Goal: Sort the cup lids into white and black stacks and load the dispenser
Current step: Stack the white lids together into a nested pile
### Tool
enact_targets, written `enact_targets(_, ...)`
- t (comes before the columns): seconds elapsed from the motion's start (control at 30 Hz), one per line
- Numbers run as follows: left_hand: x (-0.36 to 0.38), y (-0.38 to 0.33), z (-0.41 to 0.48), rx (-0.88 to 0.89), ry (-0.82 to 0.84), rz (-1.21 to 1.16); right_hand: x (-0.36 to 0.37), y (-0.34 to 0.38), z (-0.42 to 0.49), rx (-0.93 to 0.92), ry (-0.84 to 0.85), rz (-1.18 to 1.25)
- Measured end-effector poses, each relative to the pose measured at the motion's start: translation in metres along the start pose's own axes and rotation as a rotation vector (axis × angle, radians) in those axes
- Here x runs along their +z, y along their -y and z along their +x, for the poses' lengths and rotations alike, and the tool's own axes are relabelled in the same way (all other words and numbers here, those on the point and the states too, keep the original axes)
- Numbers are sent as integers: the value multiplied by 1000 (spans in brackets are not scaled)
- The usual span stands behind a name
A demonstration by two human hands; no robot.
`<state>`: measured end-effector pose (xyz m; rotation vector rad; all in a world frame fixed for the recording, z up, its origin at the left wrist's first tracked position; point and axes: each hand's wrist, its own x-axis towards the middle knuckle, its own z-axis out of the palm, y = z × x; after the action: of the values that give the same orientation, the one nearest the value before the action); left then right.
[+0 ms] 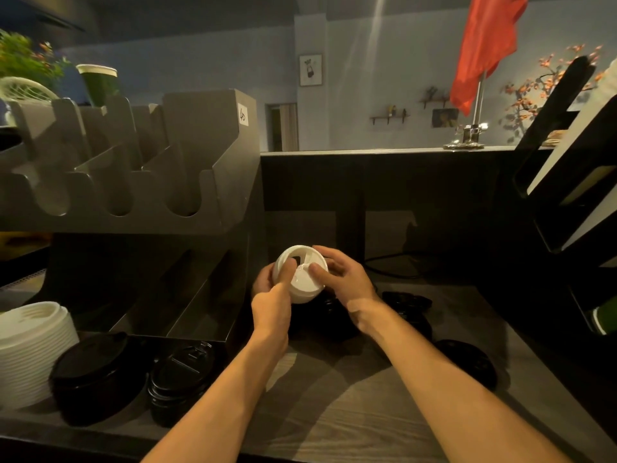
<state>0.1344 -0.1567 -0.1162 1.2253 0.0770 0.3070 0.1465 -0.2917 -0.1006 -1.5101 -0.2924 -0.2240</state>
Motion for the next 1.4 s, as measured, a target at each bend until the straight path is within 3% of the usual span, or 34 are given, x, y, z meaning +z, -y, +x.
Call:
enact_targets(0.17, 1, -1, -2, 11, -38, -8, 4, -4, 0, 46, -13, 38)
enact_targets(0.37, 2, -3, -3, 45, 31, 50, 1, 2, 3, 76, -110, 102)
enact_targets(0.43, 2, -2, -3, 103, -7, 122, 0, -2, 8, 53, -191, -56)
enact_targets(0.5, -1, 0, 0, 138, -82, 169, -8, -7, 13, -37, -218, -422)
enact_targets(0.57, -3, 1, 2, 126, -154, 178, -16, -10, 14, -97, -165, -825)
enact_targets(0.63, -4, 3, 4, 116, -196, 194, -19, -11, 15, -112, -83, -1029)
enact_targets(0.83, -1, 11, 6, 150, -219, 276, -10, -14, 34, -77, 60, -1023)
enact_targets(1.1, -2, 11, 7, 147, -267, 260, 12, -16, 68, -1, 320, -1250)
enact_targets(1.2, -1, 11, 7, 135, -255, 250, 10, -19, 72, 48, 291, -1354)
enact_targets(1.4, 0, 13, 10, 140, -231, 240, 2, -18, 69, 61, 226, -1320)
